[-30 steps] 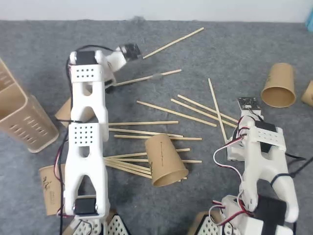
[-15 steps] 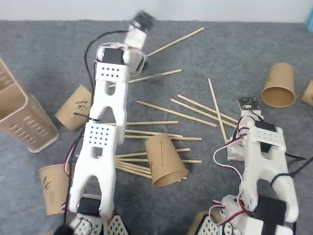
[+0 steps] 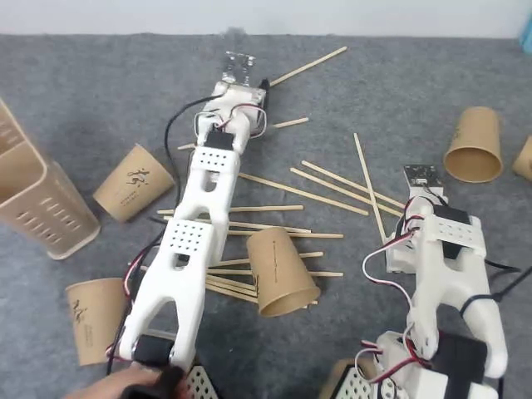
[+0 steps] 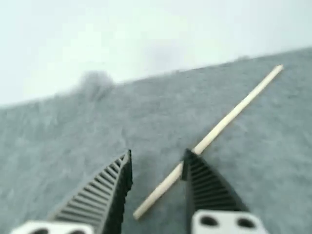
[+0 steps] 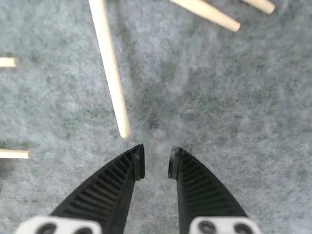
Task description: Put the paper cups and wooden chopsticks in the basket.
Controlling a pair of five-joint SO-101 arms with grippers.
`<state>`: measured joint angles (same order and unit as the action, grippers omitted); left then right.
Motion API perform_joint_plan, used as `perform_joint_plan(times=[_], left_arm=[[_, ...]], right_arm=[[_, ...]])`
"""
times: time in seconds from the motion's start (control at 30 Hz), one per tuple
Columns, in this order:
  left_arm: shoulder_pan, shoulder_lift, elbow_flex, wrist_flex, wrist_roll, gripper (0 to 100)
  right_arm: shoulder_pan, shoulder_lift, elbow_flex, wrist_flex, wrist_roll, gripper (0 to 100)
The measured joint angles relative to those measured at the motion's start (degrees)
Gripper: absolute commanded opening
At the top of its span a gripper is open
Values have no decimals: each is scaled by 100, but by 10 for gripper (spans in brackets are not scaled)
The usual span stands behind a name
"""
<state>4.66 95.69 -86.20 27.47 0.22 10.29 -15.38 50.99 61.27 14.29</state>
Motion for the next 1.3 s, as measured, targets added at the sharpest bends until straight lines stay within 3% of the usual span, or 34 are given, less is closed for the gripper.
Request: perform_joint_plan(times=[0.1,0.23,0.47,0.57,0.7,0.77,0.93,1.1,1.3], left_arm=[[62,-35,44,264,-264,13],[53,-264,97,1266,-316,12],[88,-1046,-316,4299,-369,18],[114,-1433,-633,5723,-492,90],[141,-1582,-712,6901,-1310,256],[141,-1574,-712,7042,-1495,305],[-114,-1301,-712,7033,-1495,298],[-343,-923,-818,5960,-1486,280],[-668,-923,-826,5697,-1459,213]], right_arm=[[0,0,0,35,97,87],[0,0,0,35,97,87],[0,0,0,35,132,87],[0,0,0,35,132,87],[0,0,0,35,132,87],[0,0,0,35,132,87],[0,0,0,35,132,87],[0,0,0,35,132,87],[0,0,0,35,132,87]])
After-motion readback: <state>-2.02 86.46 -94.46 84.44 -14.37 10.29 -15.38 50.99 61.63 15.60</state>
